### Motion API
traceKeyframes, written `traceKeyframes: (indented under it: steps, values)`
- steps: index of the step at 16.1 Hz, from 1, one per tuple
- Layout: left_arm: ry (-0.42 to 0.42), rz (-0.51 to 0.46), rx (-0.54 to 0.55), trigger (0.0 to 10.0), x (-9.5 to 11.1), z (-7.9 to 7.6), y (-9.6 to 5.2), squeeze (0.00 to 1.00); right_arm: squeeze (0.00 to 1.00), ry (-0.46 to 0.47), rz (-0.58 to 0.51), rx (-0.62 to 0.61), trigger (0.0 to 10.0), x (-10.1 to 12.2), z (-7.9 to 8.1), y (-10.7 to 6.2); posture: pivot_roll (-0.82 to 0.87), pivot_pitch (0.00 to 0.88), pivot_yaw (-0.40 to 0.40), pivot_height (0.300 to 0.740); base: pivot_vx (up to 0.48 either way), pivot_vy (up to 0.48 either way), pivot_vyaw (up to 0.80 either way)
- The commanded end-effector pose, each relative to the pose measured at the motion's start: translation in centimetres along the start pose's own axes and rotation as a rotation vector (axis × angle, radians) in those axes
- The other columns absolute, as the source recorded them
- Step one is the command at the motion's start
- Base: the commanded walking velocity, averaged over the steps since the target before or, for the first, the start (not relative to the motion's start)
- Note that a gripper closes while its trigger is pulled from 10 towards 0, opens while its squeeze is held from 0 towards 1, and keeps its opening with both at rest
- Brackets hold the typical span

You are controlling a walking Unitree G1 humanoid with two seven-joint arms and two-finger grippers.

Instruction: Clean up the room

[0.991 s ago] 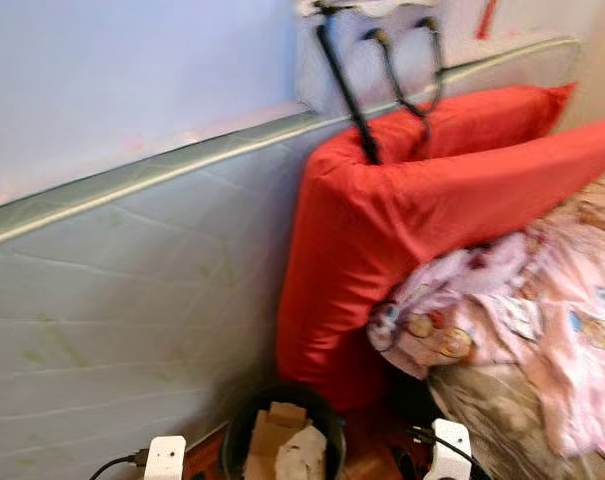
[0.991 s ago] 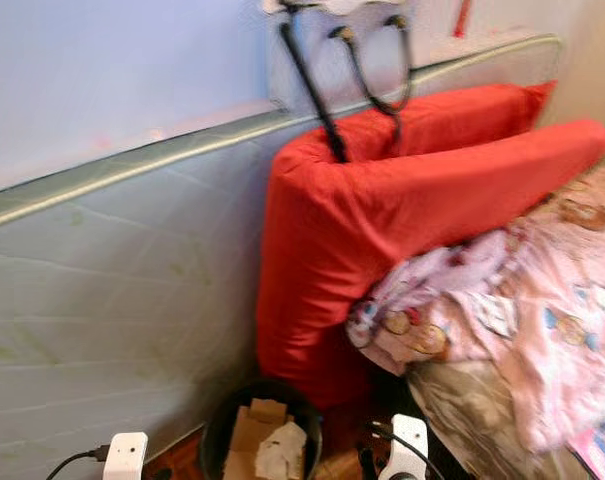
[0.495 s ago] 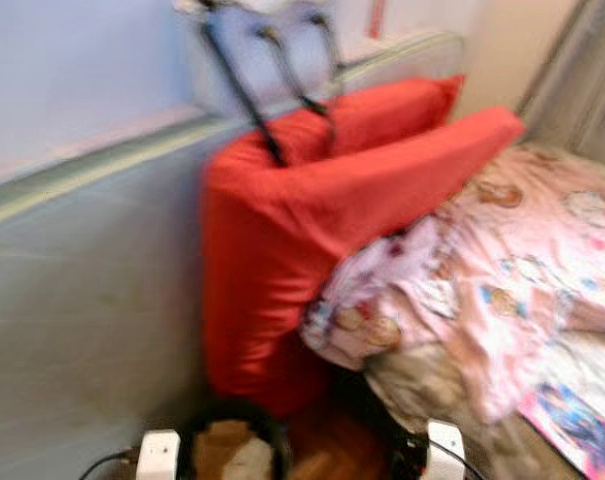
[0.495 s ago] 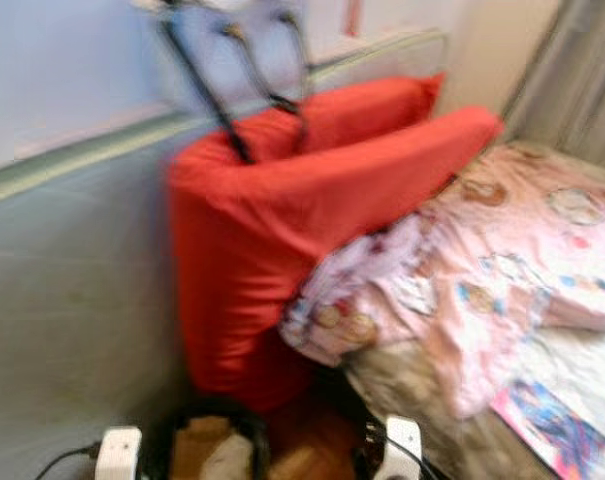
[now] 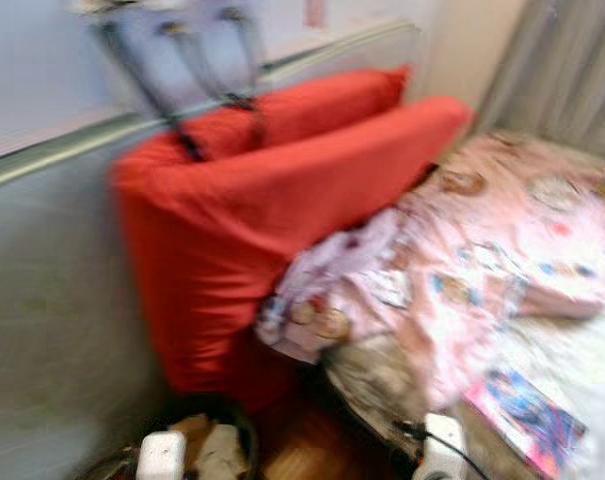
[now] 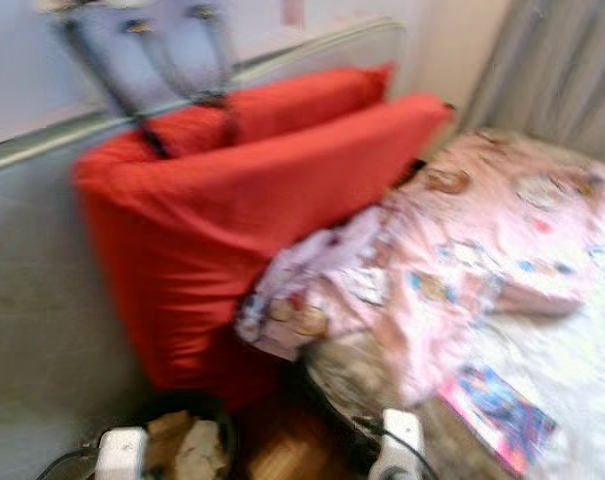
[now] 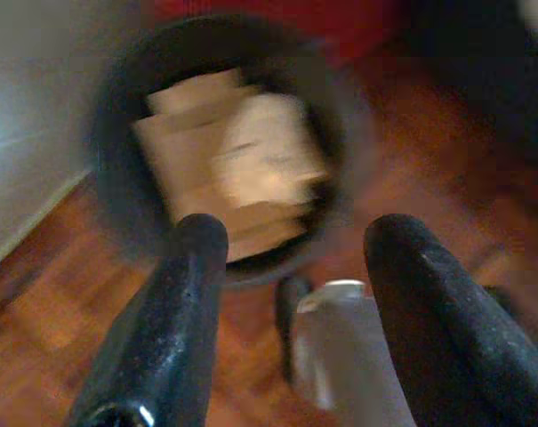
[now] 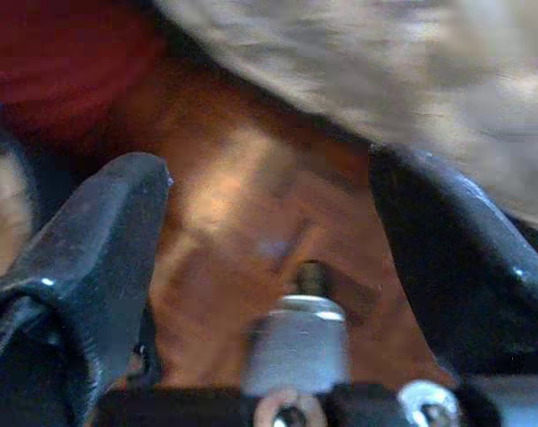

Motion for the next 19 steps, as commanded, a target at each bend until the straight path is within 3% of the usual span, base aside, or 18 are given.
traceKeyframes:
  steps: [1, 12, 19]
  values:
    - [0.011, 0.008, 0.018, 10.0, -0.23, 0.79, -0.1, 0.0, 0.0, 0.005, 0.008, 0.001, 10.0, -0.15, 0.22, 0.03, 0.11, 0.0, -0.034, 0.74, 0.0, -0.386, -0.73]
    - [0.013, 0.006, 0.014, 10.0, -0.24, 0.77, -0.11, 0.0, 0.0, -0.009, 0.014, -0.014, 10.0, -0.32, -0.08, -0.04, 0.1, 0.0, -0.032, 0.74, 0.0, -0.377, -0.71]
    - [0.022, 0.008, 0.004, 10.0, -0.17, 0.73, -0.08, 0.0, 0.0, -0.001, 0.0, -0.01, 10.0, -0.13, -0.1, -0.04, 0.07, 0.0, -0.022, 0.74, 0.0, -0.386, 0.0]
Point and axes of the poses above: a point about 5 cm out from each wrist's last joint towards the gripper, its own y axis pointing out of the wrist towards the gripper, its own x axis along the axis of the wrist's last joint, z = x × y, the point moved 2 cm from there along y, pointing out of the wrist towards the gripper, and after that the axes turned 4 degrees about y, right-handed, at the moved point
